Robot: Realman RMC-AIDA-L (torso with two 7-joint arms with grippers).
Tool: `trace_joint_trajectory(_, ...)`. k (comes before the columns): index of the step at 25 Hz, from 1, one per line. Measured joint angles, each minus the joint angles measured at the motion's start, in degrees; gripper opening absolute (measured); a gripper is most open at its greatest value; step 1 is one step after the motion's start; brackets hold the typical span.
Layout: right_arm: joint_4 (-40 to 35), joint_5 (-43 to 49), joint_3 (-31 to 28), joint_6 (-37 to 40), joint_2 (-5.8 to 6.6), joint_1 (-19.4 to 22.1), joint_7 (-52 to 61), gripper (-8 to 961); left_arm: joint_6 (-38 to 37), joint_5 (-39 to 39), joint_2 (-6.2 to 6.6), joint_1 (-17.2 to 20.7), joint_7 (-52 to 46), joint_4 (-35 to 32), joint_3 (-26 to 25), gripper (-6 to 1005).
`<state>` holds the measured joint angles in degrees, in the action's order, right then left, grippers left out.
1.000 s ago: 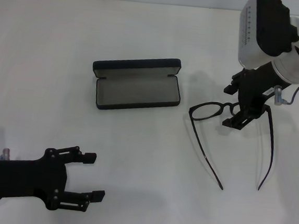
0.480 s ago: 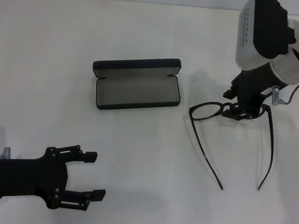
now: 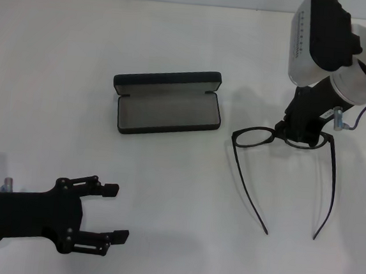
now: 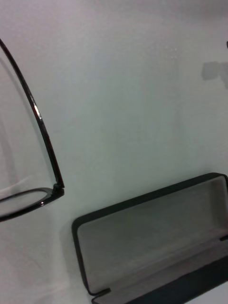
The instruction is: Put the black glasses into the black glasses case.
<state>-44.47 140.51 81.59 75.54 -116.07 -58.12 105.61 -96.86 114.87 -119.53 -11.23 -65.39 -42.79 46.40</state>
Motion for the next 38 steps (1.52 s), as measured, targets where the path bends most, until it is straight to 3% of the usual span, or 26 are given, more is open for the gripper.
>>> trace_joint_trajectory(3,-0.29,0.00,-0.22,0.93,0.15,-0.03,0.01,81,-0.20,0.00,0.00,-0.01,-0.03,0.04,0.00,810)
trace_joint_trajectory(8,-1.16,-0.46,-1.75,4.62,0.46,-0.17,-0.24,54,-0.58,-0.27,0.01,-0.03,-0.47,0.08,0.00,805)
trace_joint_trajectory(15,-4.10,-1.23,-14.85,17.36,0.61,-0.38,-3.44,54,-2.28,-0.94,0.00,0.00,-0.69,-0.15,-0.41,799)
trace_joint_trajectory(19,-3.80,-2.37,-22.22,19.06,0.90,0.21,-4.03,53,-3.03,-2.78,0.09,0.15,-0.97,-0.34,-0.52,796)
trace_joint_trajectory(23,-2.94,-5.46,-28.57,17.38,0.94,2.76,-4.69,53,-3.36,-3.79,0.19,-0.42,-6.08,-0.46,-1.04,792)
trace_joint_trajectory(26,-3.21,-11.16,-30.21,14.53,0.92,6.65,-6.40,53,-3.38,-4.04,0.61,-2.51,-15.12,-0.68,-3.57,790)
trace_joint_trajectory(34,-1.25,-32.10,-27.62,4.59,0.11,17.36,-18.71,53,-5.36,-9.91,0.71,-3.47,-15.64,-0.20,-4.07,783)
trace_joint_trajectory(38,3.22,-40.73,-24.13,0.14,0.17,19.10,-25.40,53,-6.62,-12.00,0.42,-4.52,-15.03,-0.06,-3.75,779)
